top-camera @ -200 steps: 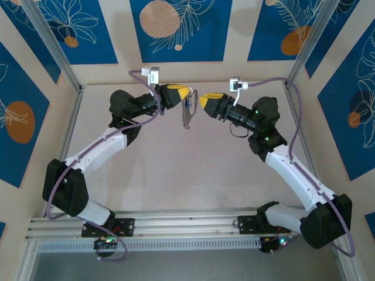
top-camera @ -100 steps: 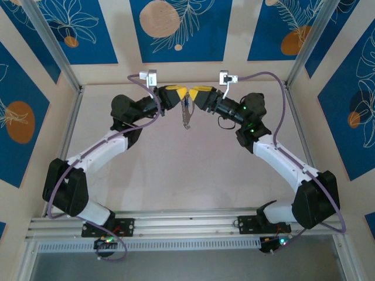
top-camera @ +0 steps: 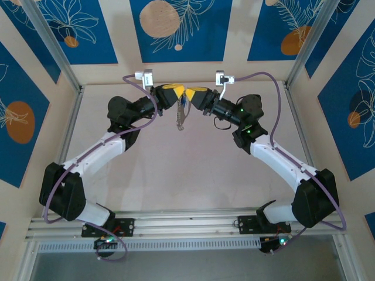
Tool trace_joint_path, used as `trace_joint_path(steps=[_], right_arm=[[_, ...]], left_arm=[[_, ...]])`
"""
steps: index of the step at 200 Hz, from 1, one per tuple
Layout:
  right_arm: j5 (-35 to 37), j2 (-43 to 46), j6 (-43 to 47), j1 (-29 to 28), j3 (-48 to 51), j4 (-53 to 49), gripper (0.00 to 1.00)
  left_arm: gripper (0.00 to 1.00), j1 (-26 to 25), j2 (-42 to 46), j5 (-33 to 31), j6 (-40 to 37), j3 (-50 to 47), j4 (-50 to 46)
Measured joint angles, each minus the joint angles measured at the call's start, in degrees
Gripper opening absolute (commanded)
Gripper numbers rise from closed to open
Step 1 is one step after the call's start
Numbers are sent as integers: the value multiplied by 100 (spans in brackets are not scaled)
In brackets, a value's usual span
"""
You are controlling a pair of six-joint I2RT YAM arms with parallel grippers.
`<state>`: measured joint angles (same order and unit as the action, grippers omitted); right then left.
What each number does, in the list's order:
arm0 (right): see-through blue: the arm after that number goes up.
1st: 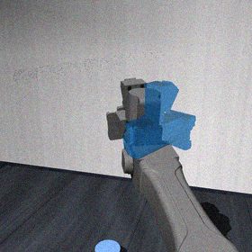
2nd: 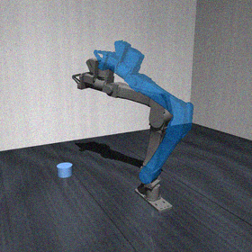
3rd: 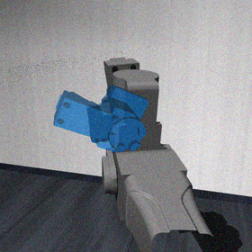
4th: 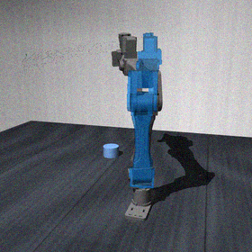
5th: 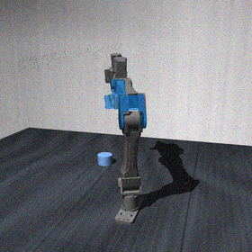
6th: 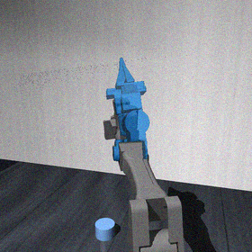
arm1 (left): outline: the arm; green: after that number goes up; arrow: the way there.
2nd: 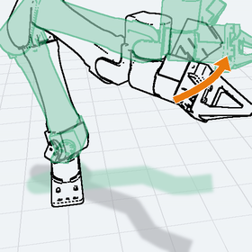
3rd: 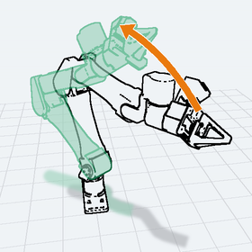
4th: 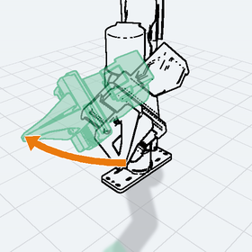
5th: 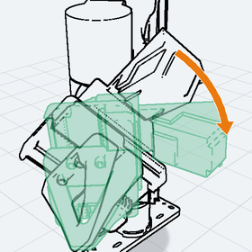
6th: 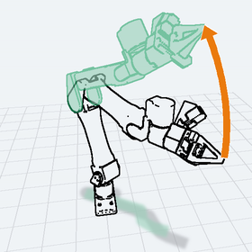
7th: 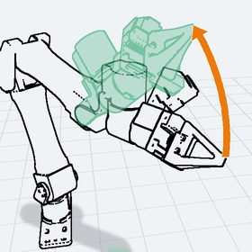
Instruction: Put the keys on the keyring
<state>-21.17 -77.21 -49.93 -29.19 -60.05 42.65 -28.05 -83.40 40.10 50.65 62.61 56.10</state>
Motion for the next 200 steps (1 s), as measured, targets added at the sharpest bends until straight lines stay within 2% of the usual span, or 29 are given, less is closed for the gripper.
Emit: trace_joint_path(steps=[17, 37, 56, 77, 100, 148, 173, 200], right_arm=[[-2, 0, -2, -11, 0, 4, 18], [-2, 0, 2, -11, 0, 0, 24], [-2, -24, -2, -11, -24, -17, 24], [-15, -81, -4, -11, -96, -22, 18], [-42, -90, 4, -11, -138, -28, 0], [-166, -103, -2, 63, -173, -61, 0], [-407, -103, 7, 208, -236, -282, 0], [-767, -101, 258, 507, -485, -1003, 0]], left_arm=[[0, 0, 0, 0, 0, -2, -17], [0, 0, 0, 4, 0, -2, -15], [0, -2, 0, 7, 0, 0, -15], [0, -2, 0, 0, 0, -2, -17], [0, -2, 0, -37, 0, -2, -37], [0, -2, 0, -46, -20, 13, -81], [19, -4, -2, 39, -175, 107, -387], [39, 39, -2, 308, -619, 382, -1071]])
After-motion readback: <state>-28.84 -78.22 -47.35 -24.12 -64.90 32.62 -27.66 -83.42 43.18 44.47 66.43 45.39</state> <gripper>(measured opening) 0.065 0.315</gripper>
